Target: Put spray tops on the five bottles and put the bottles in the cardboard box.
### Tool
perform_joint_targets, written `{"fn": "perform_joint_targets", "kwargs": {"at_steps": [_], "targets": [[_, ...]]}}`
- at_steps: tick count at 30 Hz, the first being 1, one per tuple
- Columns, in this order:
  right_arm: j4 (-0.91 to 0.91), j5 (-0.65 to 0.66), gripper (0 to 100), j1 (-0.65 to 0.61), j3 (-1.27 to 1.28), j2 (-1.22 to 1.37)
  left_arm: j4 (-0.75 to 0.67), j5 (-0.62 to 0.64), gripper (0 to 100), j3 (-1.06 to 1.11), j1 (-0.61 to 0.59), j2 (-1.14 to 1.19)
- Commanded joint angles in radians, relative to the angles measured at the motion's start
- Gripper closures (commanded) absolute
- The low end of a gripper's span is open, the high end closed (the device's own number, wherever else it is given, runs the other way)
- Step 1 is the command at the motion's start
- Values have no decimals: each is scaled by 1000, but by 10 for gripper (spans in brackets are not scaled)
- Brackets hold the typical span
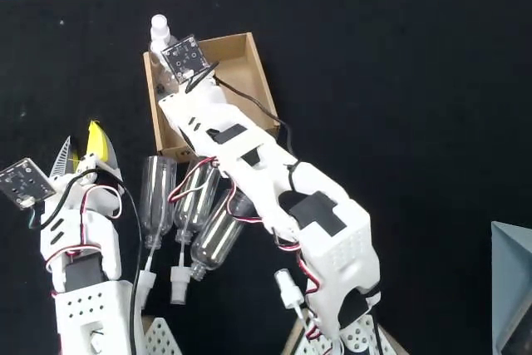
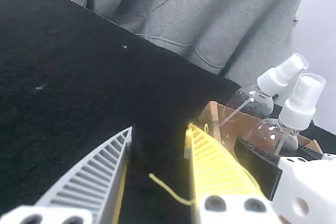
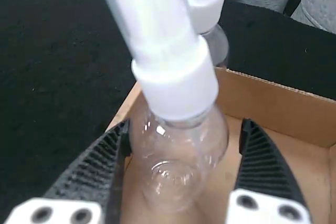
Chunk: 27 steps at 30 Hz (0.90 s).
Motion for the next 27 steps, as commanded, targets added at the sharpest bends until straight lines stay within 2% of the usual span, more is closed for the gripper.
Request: {"fn": "perform_joint_targets", "kwargs": {"at_steps": [1,17,27], "targets": [[43,2,733,-21,4,-110,-25,-5,855,21,-2,-14],[87,2,733,-15,113,-237,-17,-8,855,33,22,-43],[213,2,734,-14,120,-312,186,-8,852,27,25,-232]]}}
